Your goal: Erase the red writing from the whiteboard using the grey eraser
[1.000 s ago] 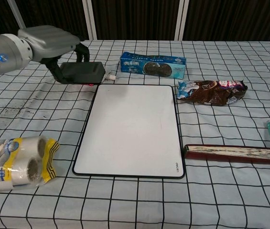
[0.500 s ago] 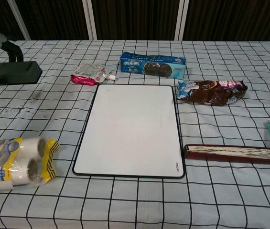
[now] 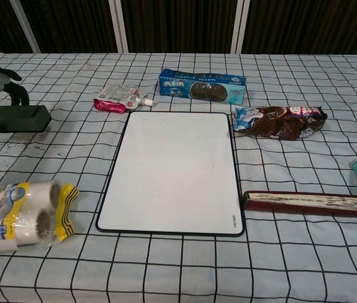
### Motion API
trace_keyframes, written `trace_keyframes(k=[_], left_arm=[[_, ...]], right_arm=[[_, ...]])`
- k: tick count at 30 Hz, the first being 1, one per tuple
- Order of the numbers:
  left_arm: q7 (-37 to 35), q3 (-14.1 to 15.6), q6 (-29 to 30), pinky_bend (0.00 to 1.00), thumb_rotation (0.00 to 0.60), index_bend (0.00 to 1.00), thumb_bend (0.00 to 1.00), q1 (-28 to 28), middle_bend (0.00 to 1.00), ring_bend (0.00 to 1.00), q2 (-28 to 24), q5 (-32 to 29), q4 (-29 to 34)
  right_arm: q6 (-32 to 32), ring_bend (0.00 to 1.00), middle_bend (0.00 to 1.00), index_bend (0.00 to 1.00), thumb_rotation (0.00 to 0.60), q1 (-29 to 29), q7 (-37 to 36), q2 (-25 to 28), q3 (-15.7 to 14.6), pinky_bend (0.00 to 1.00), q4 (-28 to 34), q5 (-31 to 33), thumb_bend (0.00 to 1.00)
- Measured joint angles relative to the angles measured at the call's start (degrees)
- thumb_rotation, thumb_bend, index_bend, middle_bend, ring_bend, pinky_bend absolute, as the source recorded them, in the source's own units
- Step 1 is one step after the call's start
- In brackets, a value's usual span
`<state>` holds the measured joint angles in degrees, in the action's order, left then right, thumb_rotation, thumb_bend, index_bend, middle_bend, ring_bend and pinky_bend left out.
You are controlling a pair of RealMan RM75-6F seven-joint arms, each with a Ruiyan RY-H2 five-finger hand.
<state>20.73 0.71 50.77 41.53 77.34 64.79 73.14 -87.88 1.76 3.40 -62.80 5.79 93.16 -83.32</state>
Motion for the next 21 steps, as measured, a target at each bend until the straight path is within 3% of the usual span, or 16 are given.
trace_keyframes(k=[2, 5, 13, 21], left_arm=[[0.8, 0.1, -0.1, 0.05, 0.600, 0.03, 0.13, 0.0, 0.12, 0.00, -0.2, -0.2, 0.1], [3.8, 0.4, -0.7, 0.05, 0.600, 0.00, 0.13, 0.0, 0.06, 0.00, -0.9, -1.5, 1.1], [10.8, 0.4, 0.0, 0.05, 0.600, 0.00, 0.13, -0.1, 0.05, 0.00, -4.9, -5.6, 9.3], [10.2, 0.6, 13.6, 0.05, 0.600, 0.00, 0.13, -4.8, 0.01, 0.00, -14.3, 2.1, 25.8]], right_arm=[[0.0, 0.14, 0.02, 0.00, 0.600, 0.0, -0.1, 0.0, 0.0, 0.19, 0.0, 0.0, 0.08], [0.0, 0.14, 0.02, 0.00, 0.600, 0.0, -0.1, 0.0, 0.0, 0.19, 0.0, -0.1, 0.08], [-0.2, 0.14, 0.02, 0.00, 0.600, 0.0, 0.0, 0.0, 0.0, 0.19, 0.0, -0.2, 0.08], [-0.4, 0.14, 0.02, 0.00, 0.600, 0.0, 0.0, 0.0, 0.1, 0.19, 0.0, -0.3, 0.08]])
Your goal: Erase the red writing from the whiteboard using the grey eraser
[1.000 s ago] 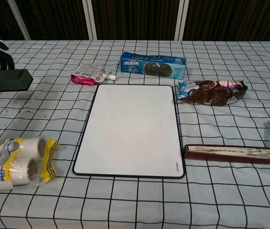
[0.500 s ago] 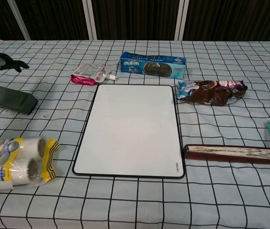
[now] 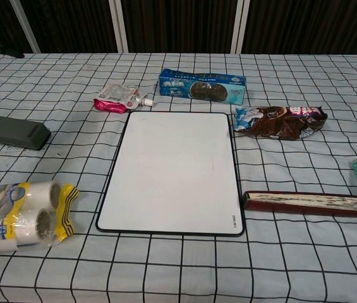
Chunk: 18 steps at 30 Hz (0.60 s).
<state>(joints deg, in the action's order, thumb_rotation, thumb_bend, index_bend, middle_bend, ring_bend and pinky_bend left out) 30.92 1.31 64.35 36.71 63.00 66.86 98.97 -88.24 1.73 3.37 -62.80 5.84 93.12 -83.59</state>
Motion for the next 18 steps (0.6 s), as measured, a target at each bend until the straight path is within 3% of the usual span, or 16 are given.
trace_keyframes(k=[3, 8, 13, 18], left_arm=[[-0.1, 1.5, 6.6, 0.05, 0.600, 0.00, 0.13, -3.8, 0.00, 0.00, -4.3, 5.2, 5.8], [-0.9, 5.3, 15.0, 0.05, 0.600, 0.00, 0.13, -11.0, 0.00, 0.00, -8.5, 13.2, 9.4], [-6.6, 7.6, 22.4, 0.05, 0.600, 0.00, 0.13, -16.9, 0.00, 0.00, -9.6, 19.6, 7.9], [-14.1, 8.6, 27.4, 0.05, 0.600, 0.00, 0.13, -20.7, 0.00, 0.00, -9.5, 23.1, 2.4]], right_arm=[[-0.2, 0.14, 0.02, 0.00, 0.600, 0.0, 0.0, 0.0, 0.0, 0.19, -0.1, -0.2, 0.08], [-0.5, 0.14, 0.02, 0.00, 0.600, 0.0, -0.2, -0.1, 0.1, 0.19, -0.1, -0.4, 0.08], [-0.8, 0.14, 0.02, 0.00, 0.600, -0.1, -0.6, -0.1, 0.2, 0.19, -0.3, -0.5, 0.08], [-0.8, 0.14, 0.02, 0.00, 0.600, -0.1, -0.6, -0.2, 0.1, 0.19, -0.3, -0.7, 0.08]])
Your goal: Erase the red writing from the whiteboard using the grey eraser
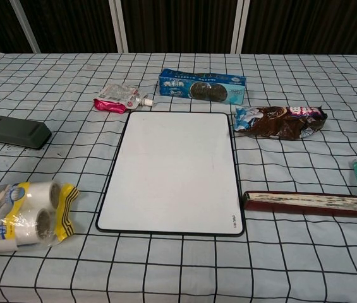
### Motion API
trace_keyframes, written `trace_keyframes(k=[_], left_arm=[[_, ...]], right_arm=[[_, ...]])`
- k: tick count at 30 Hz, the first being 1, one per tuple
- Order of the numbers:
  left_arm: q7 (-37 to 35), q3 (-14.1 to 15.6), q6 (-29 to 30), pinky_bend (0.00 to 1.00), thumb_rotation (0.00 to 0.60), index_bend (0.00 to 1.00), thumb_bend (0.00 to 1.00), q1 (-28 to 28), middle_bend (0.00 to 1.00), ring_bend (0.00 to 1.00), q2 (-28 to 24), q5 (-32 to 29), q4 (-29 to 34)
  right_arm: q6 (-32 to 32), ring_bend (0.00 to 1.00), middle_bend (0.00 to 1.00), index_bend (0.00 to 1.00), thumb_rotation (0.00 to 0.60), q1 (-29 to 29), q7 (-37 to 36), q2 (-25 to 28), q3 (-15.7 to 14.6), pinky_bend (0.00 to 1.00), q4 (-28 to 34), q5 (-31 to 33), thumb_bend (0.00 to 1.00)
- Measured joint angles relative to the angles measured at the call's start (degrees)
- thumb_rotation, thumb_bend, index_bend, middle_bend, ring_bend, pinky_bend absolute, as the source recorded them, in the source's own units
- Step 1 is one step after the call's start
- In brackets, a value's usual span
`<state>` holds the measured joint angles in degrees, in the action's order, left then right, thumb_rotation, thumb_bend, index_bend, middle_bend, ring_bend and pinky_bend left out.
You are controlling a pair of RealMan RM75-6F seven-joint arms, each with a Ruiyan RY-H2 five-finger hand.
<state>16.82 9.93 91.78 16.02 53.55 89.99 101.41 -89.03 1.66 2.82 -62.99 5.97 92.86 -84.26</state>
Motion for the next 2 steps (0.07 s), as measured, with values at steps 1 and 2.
trace_keyframes(k=[1, 2], left_arm=[[-1.2, 0.1, 0.3, 0.05, 0.600, 0.00, 0.13, -0.5, 0.00, 0.00, 0.1, 0.3, -1.0], [-2.3, 0.1, 0.6, 0.05, 0.600, 0.00, 0.13, -0.8, 0.00, 0.00, 0.2, 0.6, -1.8]], right_arm=[[0.0, 0.14, 0.02, 0.00, 0.600, 0.0, 0.0, 0.0, 0.0, 0.19, 0.0, 0.0, 0.08], [-0.1, 0.14, 0.02, 0.00, 0.600, 0.0, 0.1, 0.0, 0.0, 0.19, 0.0, -0.1, 0.08]])
